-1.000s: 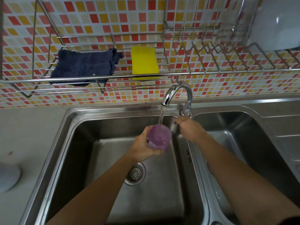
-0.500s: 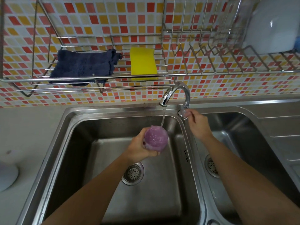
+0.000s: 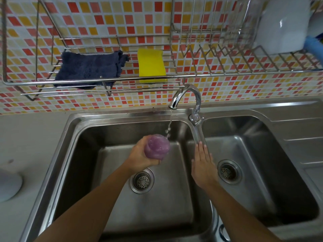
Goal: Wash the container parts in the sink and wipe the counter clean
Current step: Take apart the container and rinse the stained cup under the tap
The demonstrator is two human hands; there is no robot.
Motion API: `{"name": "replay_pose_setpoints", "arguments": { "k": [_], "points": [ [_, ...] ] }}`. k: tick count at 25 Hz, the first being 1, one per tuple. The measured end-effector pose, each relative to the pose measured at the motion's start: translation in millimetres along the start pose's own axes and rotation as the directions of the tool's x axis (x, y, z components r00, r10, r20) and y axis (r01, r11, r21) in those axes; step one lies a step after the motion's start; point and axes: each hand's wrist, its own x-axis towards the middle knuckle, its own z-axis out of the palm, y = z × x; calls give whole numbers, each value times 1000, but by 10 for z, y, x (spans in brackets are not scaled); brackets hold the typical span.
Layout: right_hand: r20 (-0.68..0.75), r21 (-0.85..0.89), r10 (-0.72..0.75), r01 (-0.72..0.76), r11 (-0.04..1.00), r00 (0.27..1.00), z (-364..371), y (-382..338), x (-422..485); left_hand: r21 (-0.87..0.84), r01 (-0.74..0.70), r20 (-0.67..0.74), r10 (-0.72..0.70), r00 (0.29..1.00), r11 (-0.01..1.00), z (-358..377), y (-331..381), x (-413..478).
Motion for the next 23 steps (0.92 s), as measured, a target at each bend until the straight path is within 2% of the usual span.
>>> {"name": "replay_pose_setpoints", "arguments": {
  "k": [2, 4, 8, 11, 13, 17, 18, 20, 21, 22, 23],
  "points": [
    [25, -9, -10, 10, 1000, 1000, 20, 12, 14, 212, 8, -69, 7, 998, 977, -40, -70, 11],
    [7, -28, -11, 11, 1000, 1000, 43, 21, 4, 422, 5, -85, 34, 996, 907, -89, -122, 5],
    [-9, -50, -23, 22, 998, 1000, 43, -3, -11, 753, -63, -14, 111, 994, 655, -196, -167, -8],
    [-11, -39, -46, 46, 998, 999, 22, 3, 1, 844, -98, 21, 150, 988, 528, -265, -147, -27],
    [0, -63, -49, 49, 997, 999, 22, 15, 9, 879, -150, 48, 230, 972, 453, -310, -124, -45],
    [50, -4, -28, 28, 1000, 998, -19, 5, 25, 953, -263, 179, 415, 892, 153, -442, -61, -69],
    [14, 73, -12, 11, 997, 1000, -85, -28, 20, 953, -291, 226, 436, 871, 86, -478, -21, -85],
    [-179, 323, 60, 1, 947, 982, -332, -158, 14, 943, -332, 295, 453, 841, 1, -550, 54, -108],
    [-302, 429, 88, 52, 902, 949, -529, -262, 31, 942, -334, 296, 438, 849, 12, -589, 123, -133],
    [-425, 500, 110, 132, 856, 898, -770, -382, 74, 947, -313, 257, 416, 872, 72, -633, 184, -148],
    [-542, 539, 125, 230, 810, 831, -1070, -530, 135, 935, -288, 185, 410, 893, 205, -692, 239, -159]
  ]
}}
